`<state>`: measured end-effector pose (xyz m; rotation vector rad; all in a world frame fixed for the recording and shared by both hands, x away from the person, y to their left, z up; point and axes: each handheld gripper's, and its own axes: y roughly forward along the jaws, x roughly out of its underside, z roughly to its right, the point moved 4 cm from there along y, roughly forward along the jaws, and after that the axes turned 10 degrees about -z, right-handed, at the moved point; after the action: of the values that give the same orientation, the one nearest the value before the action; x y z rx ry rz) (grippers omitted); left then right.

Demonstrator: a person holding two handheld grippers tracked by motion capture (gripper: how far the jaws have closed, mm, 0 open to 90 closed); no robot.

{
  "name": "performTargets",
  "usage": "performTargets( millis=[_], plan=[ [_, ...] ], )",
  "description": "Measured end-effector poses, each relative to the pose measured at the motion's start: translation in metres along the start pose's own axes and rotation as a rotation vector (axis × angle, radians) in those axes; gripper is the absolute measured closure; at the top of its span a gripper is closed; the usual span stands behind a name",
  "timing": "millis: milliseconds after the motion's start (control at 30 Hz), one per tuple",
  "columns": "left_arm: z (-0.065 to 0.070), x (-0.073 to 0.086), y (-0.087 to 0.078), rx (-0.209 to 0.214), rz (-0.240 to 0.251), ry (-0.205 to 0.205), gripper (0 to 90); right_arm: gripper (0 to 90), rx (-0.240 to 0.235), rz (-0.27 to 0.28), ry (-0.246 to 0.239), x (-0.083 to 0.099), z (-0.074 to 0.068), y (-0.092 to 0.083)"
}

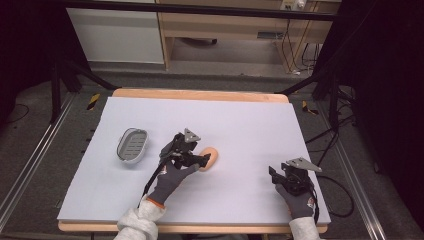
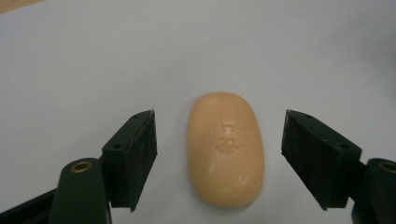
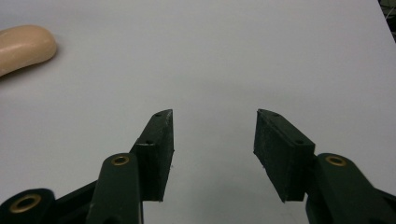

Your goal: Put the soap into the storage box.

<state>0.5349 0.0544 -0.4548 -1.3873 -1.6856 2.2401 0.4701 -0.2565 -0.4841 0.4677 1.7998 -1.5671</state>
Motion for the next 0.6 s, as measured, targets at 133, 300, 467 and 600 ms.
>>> performTargets(
  millis=[133, 300, 467, 600],
  plan=[
    [0.004, 0.001, 0.008, 0.002, -0.02, 0.007, 25.1, 47.3, -0.007, 0.001, 0.008, 0.0, 0.0, -0.001],
    [0.006, 0.002, 0.017, 0.006, -0.049, 0.017, 24.1, 47.0, -0.007, -0.001, 0.004, 0.0, 0.0, 0.0],
    [0.006, 0.003, 0.024, 0.009, -0.064, 0.015, 23.5, 46.7, -0.015, -0.005, 0.009, 0.0, 0.0, 0.0],
    [0.007, 0.004, 0.029, 0.011, -0.074, 0.012, 23.2, 47.2, -0.012, -0.004, 0.001, 0.0, 0.0, 0.001]
  ],
)
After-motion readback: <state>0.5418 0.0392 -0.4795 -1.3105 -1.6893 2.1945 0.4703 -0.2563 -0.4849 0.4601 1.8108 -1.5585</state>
